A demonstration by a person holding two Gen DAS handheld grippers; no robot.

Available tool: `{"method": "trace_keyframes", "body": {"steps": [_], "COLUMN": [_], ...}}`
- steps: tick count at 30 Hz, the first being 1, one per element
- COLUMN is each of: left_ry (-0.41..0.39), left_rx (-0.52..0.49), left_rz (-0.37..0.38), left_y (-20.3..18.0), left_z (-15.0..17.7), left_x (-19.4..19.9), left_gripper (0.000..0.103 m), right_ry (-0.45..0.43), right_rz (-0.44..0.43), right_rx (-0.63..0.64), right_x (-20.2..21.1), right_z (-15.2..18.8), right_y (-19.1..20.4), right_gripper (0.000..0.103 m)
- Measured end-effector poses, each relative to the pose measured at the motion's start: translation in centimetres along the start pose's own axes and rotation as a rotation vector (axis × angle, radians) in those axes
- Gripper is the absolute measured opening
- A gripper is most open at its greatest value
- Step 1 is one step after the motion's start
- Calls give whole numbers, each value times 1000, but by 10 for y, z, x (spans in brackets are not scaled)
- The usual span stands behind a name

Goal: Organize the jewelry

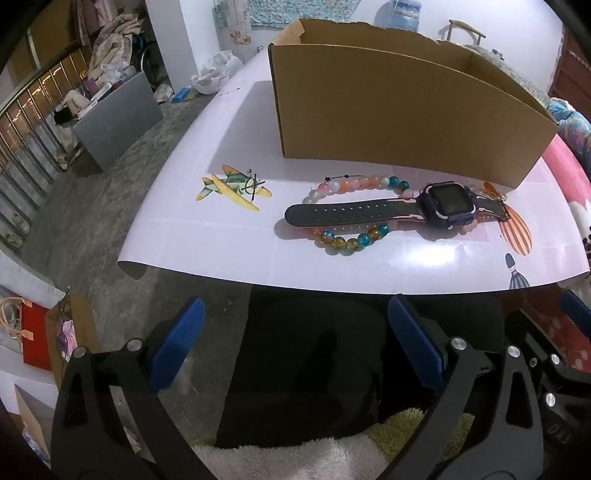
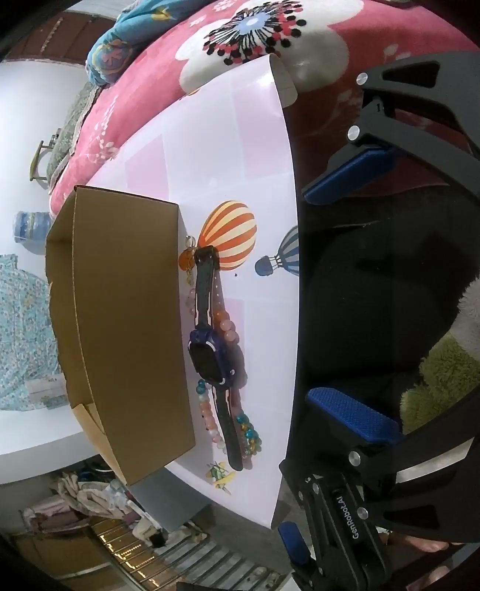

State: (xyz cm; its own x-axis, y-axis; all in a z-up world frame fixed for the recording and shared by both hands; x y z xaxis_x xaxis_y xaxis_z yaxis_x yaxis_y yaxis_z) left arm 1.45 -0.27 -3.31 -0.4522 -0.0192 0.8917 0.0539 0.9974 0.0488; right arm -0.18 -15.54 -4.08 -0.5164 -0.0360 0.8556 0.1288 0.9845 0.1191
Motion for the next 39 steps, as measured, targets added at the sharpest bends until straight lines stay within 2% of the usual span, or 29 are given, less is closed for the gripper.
{"method": "trace_keyframes", "body": {"steps": [39], "left_ry": [0], "left_rx": [1], "left_rz": [-3], "left_y": [1], "left_z": [1], "left_x": [4], "left_gripper": [96], "right_ry": [-8], "right_rz": [-4], "right_rx": [-9], "right_x": [5], "right_z": [-4], "right_y": [-2], "right_gripper": [97]}}
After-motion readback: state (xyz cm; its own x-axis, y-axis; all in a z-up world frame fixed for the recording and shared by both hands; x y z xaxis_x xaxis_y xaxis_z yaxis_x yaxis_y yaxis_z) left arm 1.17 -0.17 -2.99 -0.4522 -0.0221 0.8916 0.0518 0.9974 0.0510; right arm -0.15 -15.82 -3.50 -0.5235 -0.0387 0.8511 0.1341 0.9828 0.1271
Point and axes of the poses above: each gripper's, at about its wrist camera, not at the fingertips, and x roughly against the way its jaws point, y to its left, z to its underside, the point moved 4 cm from there along -x, roughly the way its jaws point, and after that the axes turned 3 degrees about y, right-handed, at the moved point
